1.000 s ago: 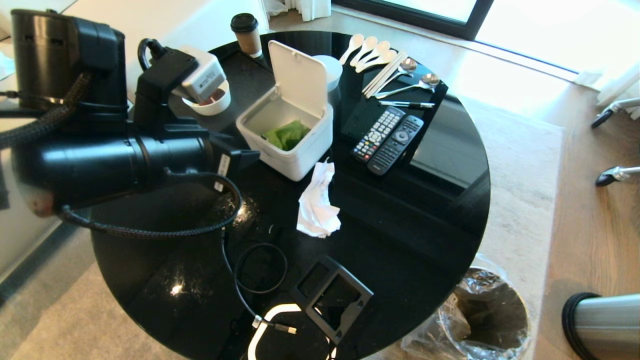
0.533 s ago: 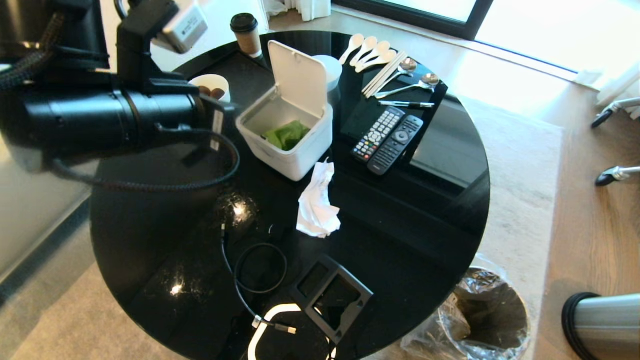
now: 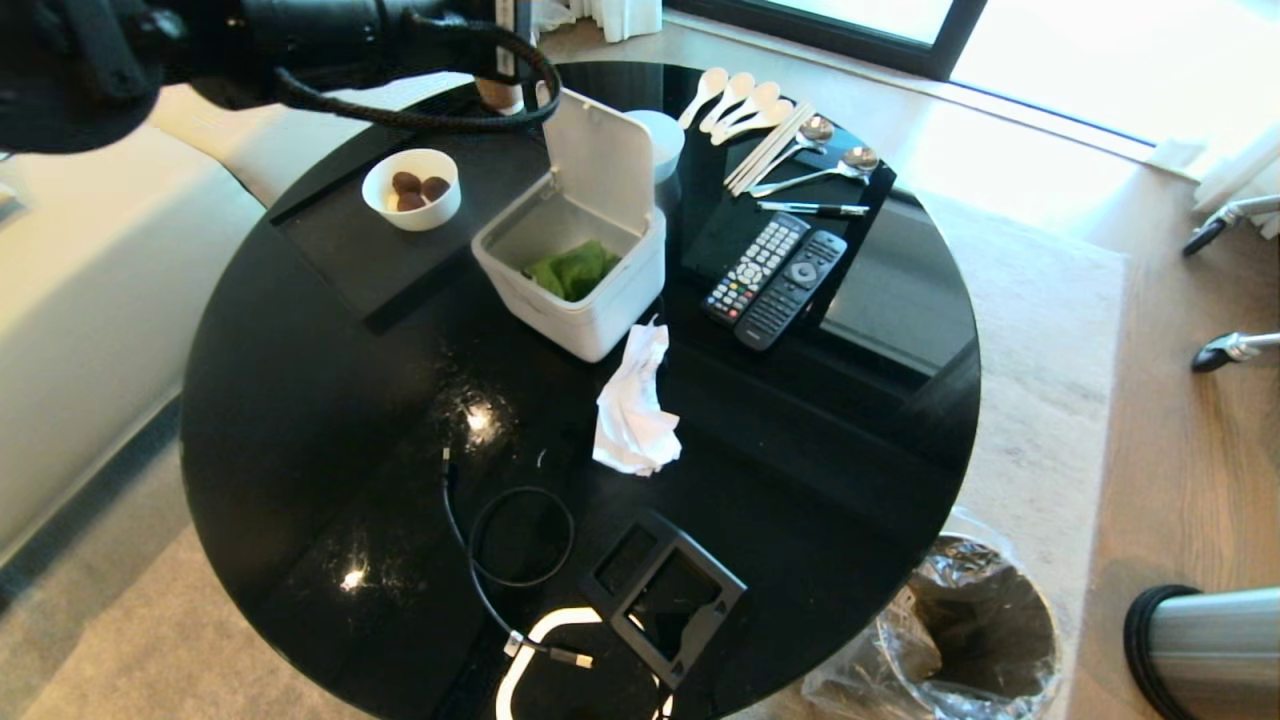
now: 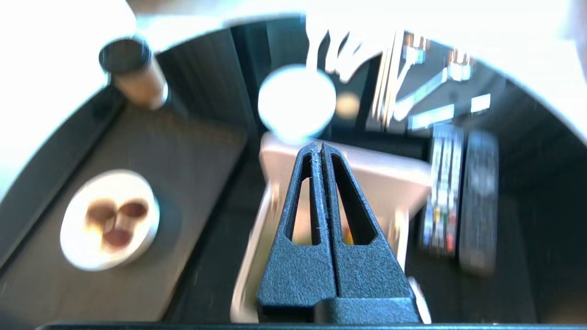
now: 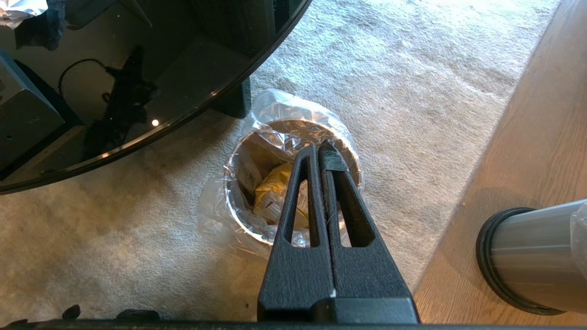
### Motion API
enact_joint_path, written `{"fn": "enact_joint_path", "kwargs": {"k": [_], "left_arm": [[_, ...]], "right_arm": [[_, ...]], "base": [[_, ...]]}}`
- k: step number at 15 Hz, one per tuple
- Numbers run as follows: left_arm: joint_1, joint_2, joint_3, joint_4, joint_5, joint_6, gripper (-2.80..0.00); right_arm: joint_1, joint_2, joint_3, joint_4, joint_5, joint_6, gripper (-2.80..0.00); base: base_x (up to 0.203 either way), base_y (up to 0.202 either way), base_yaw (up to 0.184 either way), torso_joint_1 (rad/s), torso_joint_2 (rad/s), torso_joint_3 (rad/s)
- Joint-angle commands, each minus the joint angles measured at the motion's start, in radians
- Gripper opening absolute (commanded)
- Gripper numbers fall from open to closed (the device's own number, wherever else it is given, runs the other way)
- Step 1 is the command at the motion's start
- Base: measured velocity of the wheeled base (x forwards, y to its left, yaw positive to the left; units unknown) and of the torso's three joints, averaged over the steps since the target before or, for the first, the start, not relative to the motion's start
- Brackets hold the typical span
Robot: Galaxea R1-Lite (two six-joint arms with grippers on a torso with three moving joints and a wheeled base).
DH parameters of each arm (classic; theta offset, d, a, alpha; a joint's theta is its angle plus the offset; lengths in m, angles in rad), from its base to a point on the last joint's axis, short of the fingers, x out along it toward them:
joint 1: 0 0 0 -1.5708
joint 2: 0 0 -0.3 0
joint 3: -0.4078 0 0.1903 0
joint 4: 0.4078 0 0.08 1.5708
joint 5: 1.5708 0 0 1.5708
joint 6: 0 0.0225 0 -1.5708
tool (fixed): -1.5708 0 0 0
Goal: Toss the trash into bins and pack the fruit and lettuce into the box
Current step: Close the lid of the desktop trash can
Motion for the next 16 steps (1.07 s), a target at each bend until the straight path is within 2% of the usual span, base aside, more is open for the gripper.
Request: {"fn": "enact_joint_path", "kwargs": {"k": [1, 6, 8, 16], "left_arm": [[-0.015, 0.139, -0.102, -0.001, -0.001, 0.002, -2.8], [-0.016, 0.225, -0.109, -0.087, -0.036, 0.005, -2.8], [-0.011, 0.243, -0.111, -0.114, -0.038, 0.034, -2.8], [-0.003, 0.262, -0.111, -0.125, -0.033, 0.05, -2.8]], "right_arm": [[0.0, 0.001, 0.0, -0.001, 0.0, -0.001, -2.8], [0.0, 0.001, 0.0, 0.0, 0.0, -0.001, -2.8], [0.0, 0.001, 0.0, -0.001, 0.0, -0.001, -2.8], [0.0, 0.001, 0.0, -0.001, 0.0, -0.001, -2.8]], "base": [[0.0, 0.0, 0.0, 0.0, 0.0, 0.0], [0.0, 0.0, 0.0, 0.0, 0.0, 0.0], [0.0, 0.0, 0.0, 0.0, 0.0, 0.0], [0.0, 0.0, 0.0, 0.0, 0.0, 0.0]]}}
